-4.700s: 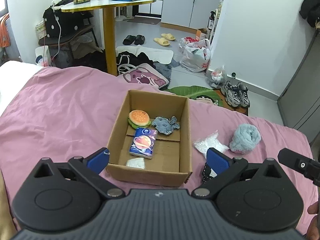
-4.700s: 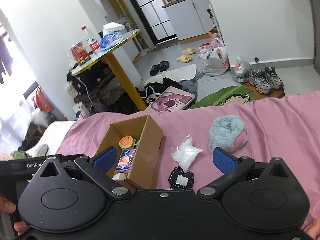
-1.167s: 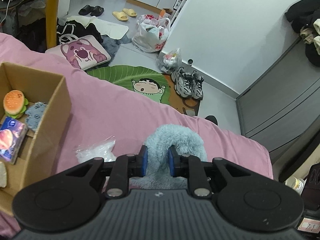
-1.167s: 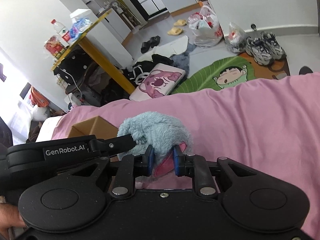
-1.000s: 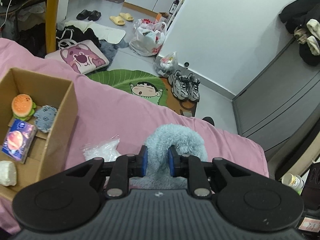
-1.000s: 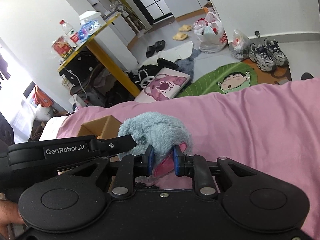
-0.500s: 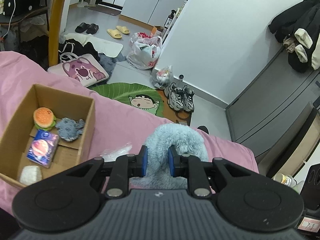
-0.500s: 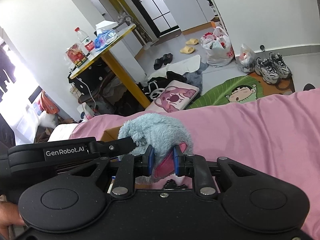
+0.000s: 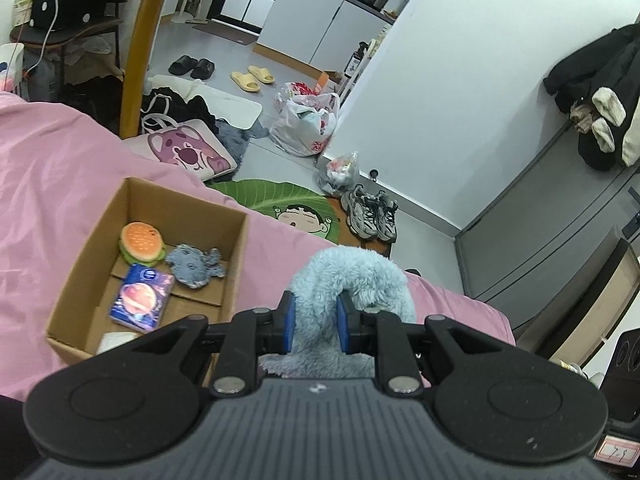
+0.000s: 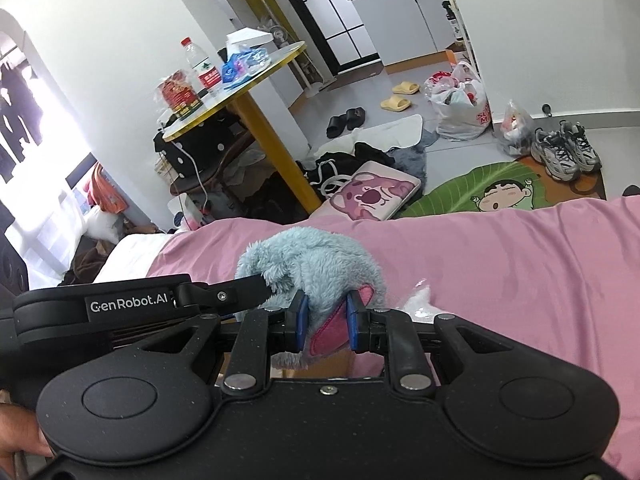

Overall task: Organize soft objects
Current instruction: 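Carry the grey plush with both tools over the box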

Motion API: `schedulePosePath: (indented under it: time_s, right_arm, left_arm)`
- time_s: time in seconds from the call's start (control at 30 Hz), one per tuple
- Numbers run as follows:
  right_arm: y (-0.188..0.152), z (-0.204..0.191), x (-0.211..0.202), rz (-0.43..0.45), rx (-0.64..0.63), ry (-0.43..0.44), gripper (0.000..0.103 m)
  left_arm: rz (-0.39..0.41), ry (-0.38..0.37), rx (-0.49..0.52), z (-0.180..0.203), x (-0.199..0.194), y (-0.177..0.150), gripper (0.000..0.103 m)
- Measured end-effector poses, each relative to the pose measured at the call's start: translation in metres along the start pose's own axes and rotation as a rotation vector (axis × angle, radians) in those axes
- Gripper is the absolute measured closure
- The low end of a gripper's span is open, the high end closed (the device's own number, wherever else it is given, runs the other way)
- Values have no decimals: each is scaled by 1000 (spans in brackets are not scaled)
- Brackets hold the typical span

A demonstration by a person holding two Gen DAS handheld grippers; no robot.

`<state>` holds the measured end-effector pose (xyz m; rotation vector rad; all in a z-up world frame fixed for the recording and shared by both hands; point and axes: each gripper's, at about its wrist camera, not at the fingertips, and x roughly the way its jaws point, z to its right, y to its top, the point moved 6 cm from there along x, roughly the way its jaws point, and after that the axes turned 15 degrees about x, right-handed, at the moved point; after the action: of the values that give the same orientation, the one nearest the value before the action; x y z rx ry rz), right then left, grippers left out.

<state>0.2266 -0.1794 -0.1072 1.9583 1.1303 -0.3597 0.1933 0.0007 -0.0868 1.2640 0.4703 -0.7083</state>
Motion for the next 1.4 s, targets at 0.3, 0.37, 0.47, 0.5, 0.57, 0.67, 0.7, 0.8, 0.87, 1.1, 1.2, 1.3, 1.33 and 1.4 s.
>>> schedulePosePath:
  time_s: [0.3, 0.37, 0.47, 0.5, 0.57, 0.67, 0.7, 0.8, 0.87, 1.1, 1.2, 1.3, 1.33, 1.4]
  right_arm:
    - [-14, -30, 12, -18, -25, 2, 83]
    - [-16, -35, 15, -22, -32, -2, 83]
    - [-20, -42, 20, -30, -43, -9, 83]
    - [-21, -44, 22, -32, -45, -10, 83]
    - [-23, -48, 26, -39, -46, -14, 83]
    - [-25, -52, 33, -51, -50, -18, 83]
    - [-26, -54, 36, -56, -52, -20, 83]
    - [-30, -58, 43, -73, -59, -26, 83]
    - [-33, -60, 49, -86, -63, -32, 83]
    - [-45, -61, 74, -143, -68, -77, 81]
    - [-51, -63, 82, -159, -85, -100, 79]
    - [-54, -62, 87, -157, -90, -120, 77]
    - [-55, -62, 87, -155, -94, -126, 75]
    - [-56, -62, 87, -152, -95, -130, 69]
  left_arm:
    - [16, 10, -33, -32, -18, -1, 83]
    - [19, 8, -40, -39, -20, -2, 83]
    - [19, 4, -56, -50, -21, -3, 83]
    - [18, 5, -60, -53, -21, -3, 83]
    - [16, 7, -66, -60, -20, -3, 83]
    - [11, 11, -77, -69, -19, -4, 83]
    - [9, 12, -81, -72, -19, -4, 83]
    - [2, 17, -94, -82, -17, -6, 83]
    - [-6, 23, -105, -87, -16, -8, 83]
    - [-57, 31, -141, -107, -3, -18, 83]
    - [-85, 26, -169, -118, 5, -24, 83]
    - [-117, 25, -191, -126, 14, -30, 84]
    - [-131, 26, -195, -127, 17, -31, 84]
    - [-155, 31, -194, -130, 25, -32, 84]
